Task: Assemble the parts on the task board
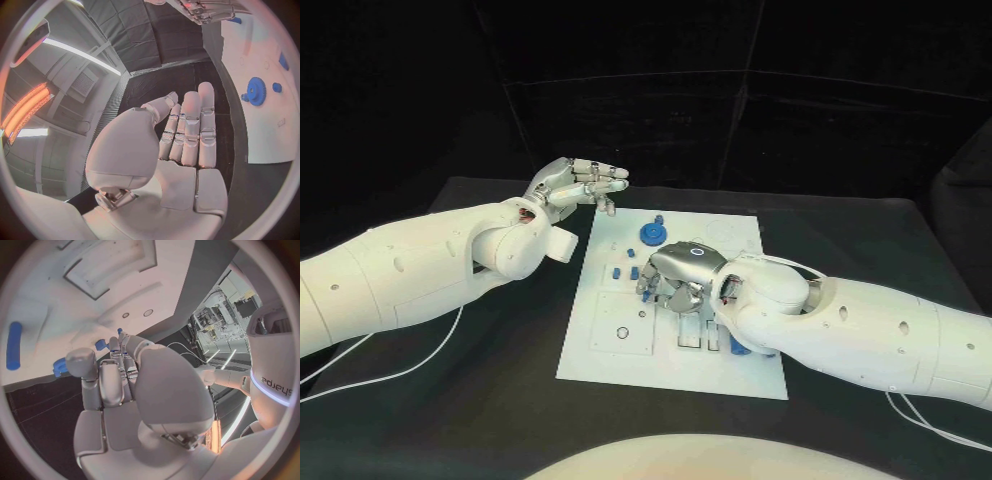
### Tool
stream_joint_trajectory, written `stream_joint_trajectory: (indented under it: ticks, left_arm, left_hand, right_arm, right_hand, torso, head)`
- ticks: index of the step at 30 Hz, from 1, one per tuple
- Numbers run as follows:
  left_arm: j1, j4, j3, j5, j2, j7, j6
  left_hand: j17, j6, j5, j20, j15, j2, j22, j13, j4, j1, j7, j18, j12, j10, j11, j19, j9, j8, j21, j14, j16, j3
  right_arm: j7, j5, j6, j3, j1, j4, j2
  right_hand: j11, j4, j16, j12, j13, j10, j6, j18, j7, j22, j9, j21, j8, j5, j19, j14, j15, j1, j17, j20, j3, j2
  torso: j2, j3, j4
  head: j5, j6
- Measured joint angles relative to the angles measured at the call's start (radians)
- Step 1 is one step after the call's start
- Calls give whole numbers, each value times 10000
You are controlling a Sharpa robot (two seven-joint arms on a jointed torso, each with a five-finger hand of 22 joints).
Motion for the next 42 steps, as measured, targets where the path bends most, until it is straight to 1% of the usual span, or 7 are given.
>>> stream_joint_trajectory:
  ticks: [3,9,23,36,38,40,42]
  left_arm:
    - [0,-4,0,0,10,-5,-2]
    - [0,-17,0,1,39,-12,-6]
    - [0,-55,-2,3,48,-35,-8]
    - [-1,-70,-3,4,50,-58,-9]
    - [-1,-70,-3,4,50,-62,-9]
    - [-1,-70,-3,4,50,-67,-9]
    - [-1,-70,-3,4,50,-71,-9]
  left_hand:
    - [0,0,0,0,0,0,0,0,0,0,0,0,0,0,0,0,0,0,0,0,0,0]
    - [1,0,0,0,0,0,1,0,0,0,0,0,0,0,0,0,0,0,0,0,0,0]
    - [-12,0,0,0,0,0,-8,0,0,0,0,0,0,0,0,0,0,0,0,0,0,0]
    - [-11,0,0,0,0,0,-8,0,0,0,0,0,0,0,0,0,-1,0,0,0,0,0]
    - [-11,0,0,0,0,0,-7,0,0,0,0,0,0,0,0,0,-1,0,0,0,0,0]
    - [-11,0,0,0,0,0,-8,0,0,0,0,0,0,0,0,0,-1,0,0,0,0,0]
    - [-11,0,0,0,0,0,-7,0,0,0,0,0,0,0,0,0,-1,0,0,0,0,0]
  right_arm:
    - [21,-110,110,-3,-58,-66,84]
    - [47,-271,296,-3,-105,-102,158]
    - [86,-424,637,-14,-124,-65,186]
    - [102,-502,806,-27,-137,-126,276]
    - [87,-540,819,-58,-138,-142,298]
    - [73,-593,826,-143,-137,-142,309]
    - [61,-645,825,-175,-136,-138,322]
  right_hand:
    - [0,-1,0,0,1,0,0,0,0,-1,0,0,0,0,0,0,0,-40,-16,0,1,-40]
    - [0,-1,0,0,1,0,-1,0,0,-1,0,36,0,0,0,0,0,-57,-16,0,0,-23]
    - [0,-27,0,-38,1,0,-2,0,-1,-2,6,35,-1,0,0,0,0,-143,-15,0,26,-39]
    - [0,-27,0,-38,1,0,-3,0,-2,-3,5,35,-1,0,0,0,0,-146,-15,0,26,-43]
    - [0,-28,0,-38,1,0,-3,0,-2,-3,5,35,0,0,0,0,0,-185,-15,0,26,-78]
    - [0,-28,0,-38,0,0,-18,0,-16,-4,3,35,-7,0,0,0,0,-238,-24,0,26,-25]
    - [0,-27,0,-38,0,-1,-21,0,-18,-3,-3,35,-29,0,0,0,0,-283,-24,0,26,-63]
  torso:
    - [1,8,-5]
    - [2,11,-19]
    - [2,12,-20]
    - [2,6,-19]
    - [2,5,-19]
    - [2,5,-19]
    - [2,5,-19]
  head:
    - [58,-30]
    - [98,-73]
    - [146,-148]
    - [168,-164]
    - [168,-173]
    - [159,-175]
    - [156,-179]
